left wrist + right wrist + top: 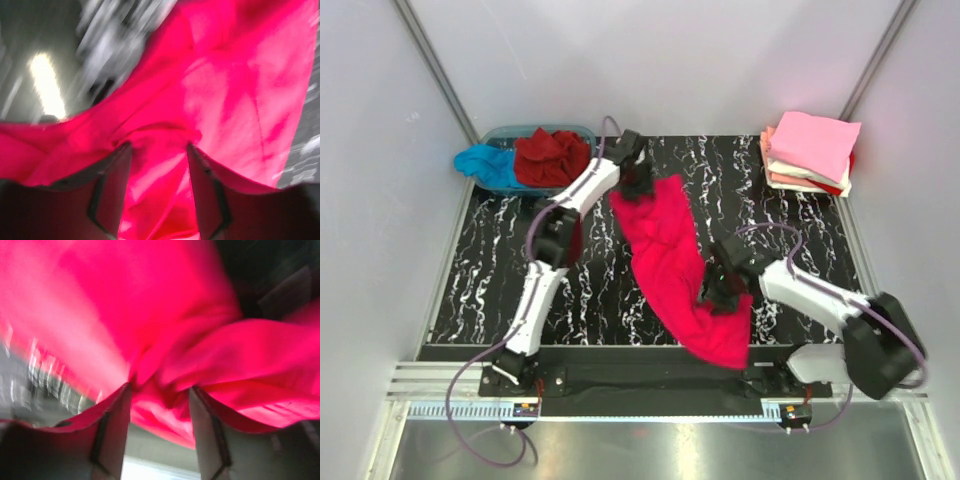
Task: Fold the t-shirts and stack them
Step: Fold the tshirt
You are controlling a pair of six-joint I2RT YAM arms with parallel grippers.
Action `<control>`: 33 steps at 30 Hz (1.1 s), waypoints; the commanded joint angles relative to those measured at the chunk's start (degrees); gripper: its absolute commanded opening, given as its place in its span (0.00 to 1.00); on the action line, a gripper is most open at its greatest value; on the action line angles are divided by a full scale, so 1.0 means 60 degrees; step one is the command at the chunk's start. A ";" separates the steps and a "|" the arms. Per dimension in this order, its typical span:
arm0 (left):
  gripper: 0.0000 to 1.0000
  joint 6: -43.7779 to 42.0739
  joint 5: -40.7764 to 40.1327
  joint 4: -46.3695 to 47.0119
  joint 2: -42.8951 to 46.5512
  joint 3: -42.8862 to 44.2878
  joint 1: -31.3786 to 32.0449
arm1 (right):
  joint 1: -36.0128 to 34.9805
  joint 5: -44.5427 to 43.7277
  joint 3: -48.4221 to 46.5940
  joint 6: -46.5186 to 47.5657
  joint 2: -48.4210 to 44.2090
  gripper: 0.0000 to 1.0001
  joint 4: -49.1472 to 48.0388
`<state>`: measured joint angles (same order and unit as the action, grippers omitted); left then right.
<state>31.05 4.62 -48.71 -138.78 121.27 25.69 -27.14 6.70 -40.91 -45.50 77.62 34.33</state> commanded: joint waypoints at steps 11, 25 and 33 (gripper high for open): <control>0.99 0.0906 0.4653 0.4825 0.0333 0.2656 -0.0458 | -0.3376 -0.2768 -0.4694 -0.0960 -0.1747 0.72 0.3713; 0.99 -0.1234 0.1384 0.1679 0.9411 -0.3810 -0.0972 | -0.0312 -0.2595 -1.0287 0.3231 0.4957 0.68 0.2975; 0.99 -0.1819 -0.0094 0.0416 1.4264 -0.8681 -0.0972 | -0.0326 -0.3226 -1.3849 0.3671 0.9030 0.65 0.4049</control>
<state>23.51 10.39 -40.73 -57.14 73.52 20.03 -28.86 -9.89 -117.91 -26.06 127.39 54.33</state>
